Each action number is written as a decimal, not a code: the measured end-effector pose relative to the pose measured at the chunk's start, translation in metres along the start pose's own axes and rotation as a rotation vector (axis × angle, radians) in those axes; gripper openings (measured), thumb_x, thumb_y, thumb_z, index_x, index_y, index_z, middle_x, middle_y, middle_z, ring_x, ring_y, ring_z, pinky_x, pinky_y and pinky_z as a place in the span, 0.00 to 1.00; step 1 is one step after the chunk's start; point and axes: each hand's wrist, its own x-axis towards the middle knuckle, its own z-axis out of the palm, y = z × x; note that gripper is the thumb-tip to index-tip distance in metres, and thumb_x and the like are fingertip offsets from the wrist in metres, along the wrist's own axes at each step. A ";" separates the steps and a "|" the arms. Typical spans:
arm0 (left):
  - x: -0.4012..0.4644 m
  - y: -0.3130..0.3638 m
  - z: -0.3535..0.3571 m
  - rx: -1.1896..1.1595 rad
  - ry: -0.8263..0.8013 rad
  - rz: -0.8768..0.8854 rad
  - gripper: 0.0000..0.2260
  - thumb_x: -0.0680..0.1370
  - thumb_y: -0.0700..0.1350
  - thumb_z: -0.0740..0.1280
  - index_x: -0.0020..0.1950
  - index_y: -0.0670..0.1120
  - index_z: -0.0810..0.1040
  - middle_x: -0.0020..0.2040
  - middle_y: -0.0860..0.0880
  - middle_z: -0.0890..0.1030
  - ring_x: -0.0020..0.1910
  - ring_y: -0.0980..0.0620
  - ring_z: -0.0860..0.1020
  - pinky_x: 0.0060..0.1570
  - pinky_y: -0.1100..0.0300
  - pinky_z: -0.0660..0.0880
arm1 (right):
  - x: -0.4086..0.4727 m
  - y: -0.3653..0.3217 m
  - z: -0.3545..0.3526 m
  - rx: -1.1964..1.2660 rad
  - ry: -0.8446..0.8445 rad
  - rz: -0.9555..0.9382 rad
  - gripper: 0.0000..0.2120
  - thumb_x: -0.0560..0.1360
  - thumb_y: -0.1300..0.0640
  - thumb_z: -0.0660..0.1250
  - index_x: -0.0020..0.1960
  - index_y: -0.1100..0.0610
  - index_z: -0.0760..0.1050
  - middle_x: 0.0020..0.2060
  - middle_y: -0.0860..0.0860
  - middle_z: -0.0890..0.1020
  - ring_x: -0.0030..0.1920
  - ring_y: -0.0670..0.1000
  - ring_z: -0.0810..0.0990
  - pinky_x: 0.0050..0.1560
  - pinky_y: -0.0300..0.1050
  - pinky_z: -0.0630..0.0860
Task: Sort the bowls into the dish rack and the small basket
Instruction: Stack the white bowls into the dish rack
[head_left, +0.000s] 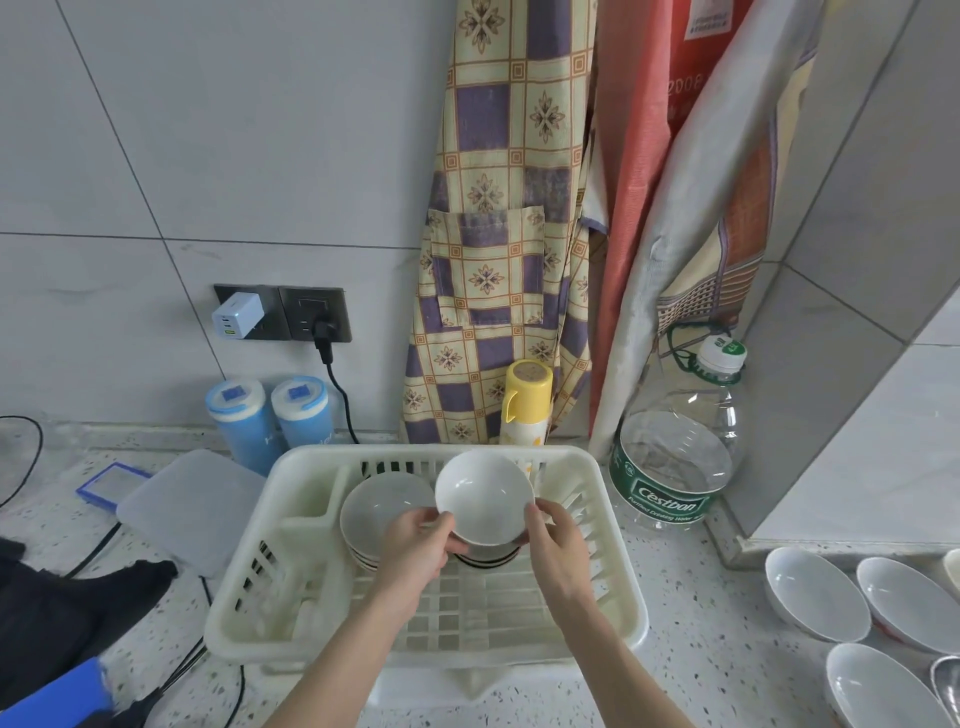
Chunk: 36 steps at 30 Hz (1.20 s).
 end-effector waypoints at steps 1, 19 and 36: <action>0.001 -0.001 0.003 0.016 -0.002 0.005 0.07 0.77 0.39 0.62 0.50 0.41 0.79 0.34 0.42 0.85 0.19 0.57 0.62 0.20 0.65 0.61 | 0.000 0.002 0.000 -0.037 -0.016 -0.006 0.13 0.78 0.48 0.62 0.60 0.50 0.76 0.36 0.47 0.84 0.40 0.43 0.81 0.37 0.38 0.71; 0.011 -0.020 0.013 0.386 0.042 0.222 0.22 0.78 0.39 0.63 0.72 0.49 0.69 0.35 0.48 0.79 0.29 0.55 0.74 0.30 0.63 0.70 | 0.008 0.017 0.001 -0.251 -0.076 -0.113 0.14 0.80 0.49 0.59 0.65 0.44 0.74 0.33 0.48 0.78 0.32 0.44 0.75 0.34 0.41 0.72; -0.004 -0.019 0.008 0.456 -0.023 0.227 0.30 0.80 0.46 0.64 0.80 0.50 0.56 0.33 0.48 0.80 0.33 0.55 0.79 0.36 0.61 0.74 | 0.003 0.011 0.001 -0.184 -0.128 0.109 0.13 0.80 0.47 0.53 0.44 0.46 0.75 0.35 0.49 0.84 0.40 0.47 0.80 0.45 0.48 0.77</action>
